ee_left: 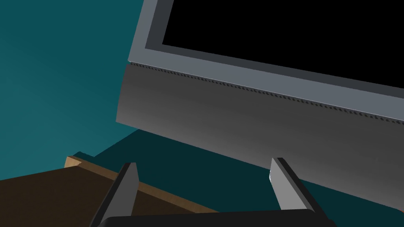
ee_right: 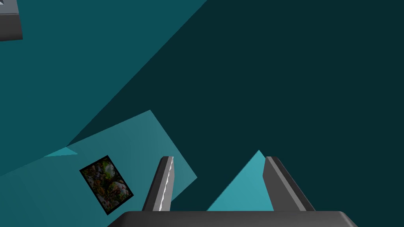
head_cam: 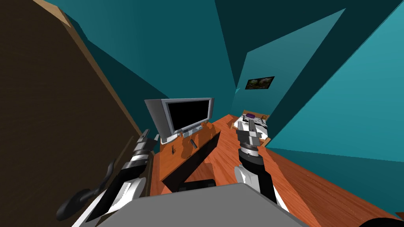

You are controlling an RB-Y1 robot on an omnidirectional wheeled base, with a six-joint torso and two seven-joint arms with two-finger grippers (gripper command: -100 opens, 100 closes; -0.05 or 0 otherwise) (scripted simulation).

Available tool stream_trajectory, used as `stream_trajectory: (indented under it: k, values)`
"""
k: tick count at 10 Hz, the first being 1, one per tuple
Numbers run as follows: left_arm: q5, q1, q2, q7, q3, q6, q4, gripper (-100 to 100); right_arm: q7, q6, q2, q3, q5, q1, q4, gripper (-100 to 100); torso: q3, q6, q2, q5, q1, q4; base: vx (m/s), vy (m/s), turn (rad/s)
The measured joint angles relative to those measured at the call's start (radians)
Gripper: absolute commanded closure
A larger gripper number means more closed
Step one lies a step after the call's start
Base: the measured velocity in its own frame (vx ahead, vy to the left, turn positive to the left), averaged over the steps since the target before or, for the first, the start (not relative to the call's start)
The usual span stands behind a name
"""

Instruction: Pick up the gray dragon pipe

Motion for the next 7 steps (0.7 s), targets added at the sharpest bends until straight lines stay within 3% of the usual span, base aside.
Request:
stream_trajectory:
  k: [7]
  values:
    - [0.017,-0.01,0.009,0.173,0.069,0.062,0.139,-100,0.0,0.0,0.0,0.0,0.0,0.0,0.0,0,0.0,0.0,-0.001,0.0,-0.001,0.0,0.021,-0.03,-0.119]
